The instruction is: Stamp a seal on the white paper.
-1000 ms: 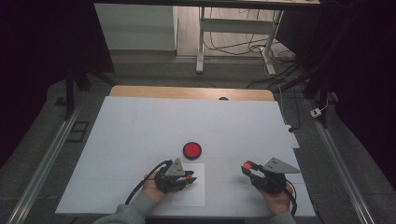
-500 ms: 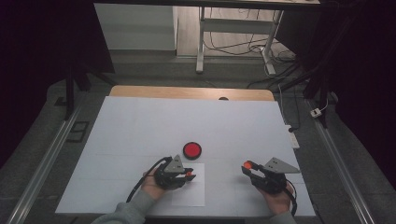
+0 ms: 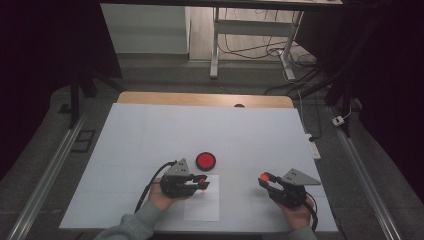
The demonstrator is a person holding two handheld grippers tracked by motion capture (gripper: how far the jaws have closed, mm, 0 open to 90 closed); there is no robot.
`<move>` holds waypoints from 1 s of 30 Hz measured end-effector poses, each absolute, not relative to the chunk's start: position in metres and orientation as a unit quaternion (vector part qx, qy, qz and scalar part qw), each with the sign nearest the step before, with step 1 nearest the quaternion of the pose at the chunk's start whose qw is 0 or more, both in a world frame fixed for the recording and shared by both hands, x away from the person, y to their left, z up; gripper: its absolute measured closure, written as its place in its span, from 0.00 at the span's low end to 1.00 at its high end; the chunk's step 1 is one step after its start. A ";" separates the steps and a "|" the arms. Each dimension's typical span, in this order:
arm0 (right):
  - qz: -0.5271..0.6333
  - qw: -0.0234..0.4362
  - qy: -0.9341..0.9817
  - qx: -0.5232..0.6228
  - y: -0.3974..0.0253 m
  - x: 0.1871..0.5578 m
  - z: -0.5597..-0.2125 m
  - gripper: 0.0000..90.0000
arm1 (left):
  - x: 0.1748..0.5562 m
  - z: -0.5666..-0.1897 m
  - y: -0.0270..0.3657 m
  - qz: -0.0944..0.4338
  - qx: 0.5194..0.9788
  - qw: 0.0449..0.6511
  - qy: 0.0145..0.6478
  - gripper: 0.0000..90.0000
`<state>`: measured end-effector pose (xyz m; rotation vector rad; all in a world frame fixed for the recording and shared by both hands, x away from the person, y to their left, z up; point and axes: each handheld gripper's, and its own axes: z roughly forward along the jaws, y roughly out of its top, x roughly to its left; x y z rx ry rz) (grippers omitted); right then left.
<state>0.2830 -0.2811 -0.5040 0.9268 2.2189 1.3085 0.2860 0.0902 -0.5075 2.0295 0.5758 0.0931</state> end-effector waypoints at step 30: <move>0.465 0.199 0.796 0.331 -0.280 0.284 -0.505 0.72 | 0.286 -0.471 0.118 0.020 0.805 0.535 0.258 0.80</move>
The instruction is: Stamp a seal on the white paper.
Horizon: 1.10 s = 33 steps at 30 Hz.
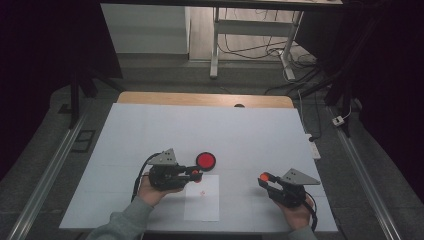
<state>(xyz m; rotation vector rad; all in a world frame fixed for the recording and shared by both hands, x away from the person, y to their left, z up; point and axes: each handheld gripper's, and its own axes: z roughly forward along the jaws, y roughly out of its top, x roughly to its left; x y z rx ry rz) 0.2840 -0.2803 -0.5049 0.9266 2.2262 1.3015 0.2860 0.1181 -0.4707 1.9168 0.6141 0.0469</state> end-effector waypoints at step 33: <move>0.467 0.199 0.798 0.324 -0.276 0.285 -0.505 0.72 | 0.283 -0.460 0.124 0.030 0.798 0.546 0.253 0.80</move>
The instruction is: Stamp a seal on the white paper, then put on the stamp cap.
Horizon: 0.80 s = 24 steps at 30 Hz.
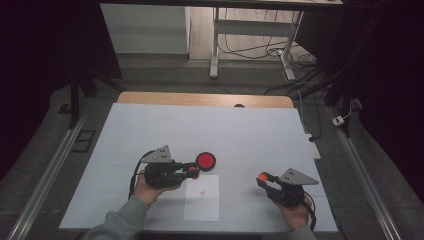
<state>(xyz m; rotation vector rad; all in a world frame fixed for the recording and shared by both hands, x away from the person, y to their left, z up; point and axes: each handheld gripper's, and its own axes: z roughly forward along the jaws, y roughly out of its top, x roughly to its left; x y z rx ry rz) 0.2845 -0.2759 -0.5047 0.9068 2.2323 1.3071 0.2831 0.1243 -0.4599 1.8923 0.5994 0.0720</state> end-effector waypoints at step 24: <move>0.487 0.169 0.807 0.288 -0.245 0.279 -0.504 0.72 | 0.283 -0.462 0.121 0.030 0.801 0.542 0.252 0.80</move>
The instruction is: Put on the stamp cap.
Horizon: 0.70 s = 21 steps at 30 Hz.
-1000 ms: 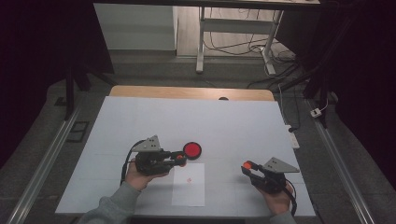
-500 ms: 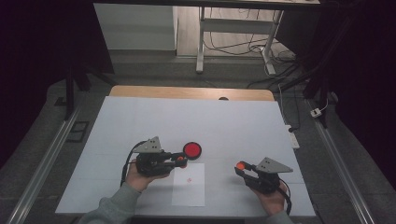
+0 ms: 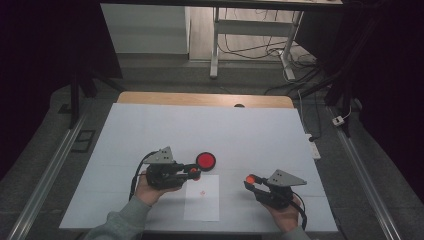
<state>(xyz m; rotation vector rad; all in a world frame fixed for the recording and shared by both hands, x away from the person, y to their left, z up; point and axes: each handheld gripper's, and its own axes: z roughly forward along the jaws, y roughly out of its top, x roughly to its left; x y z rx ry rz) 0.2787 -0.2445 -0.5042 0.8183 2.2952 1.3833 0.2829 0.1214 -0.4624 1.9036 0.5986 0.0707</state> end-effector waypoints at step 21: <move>0.502 0.137 0.811 0.268 -0.219 0.275 -0.506 0.72 | 0.284 -0.465 0.119 0.027 0.803 0.539 0.252 0.80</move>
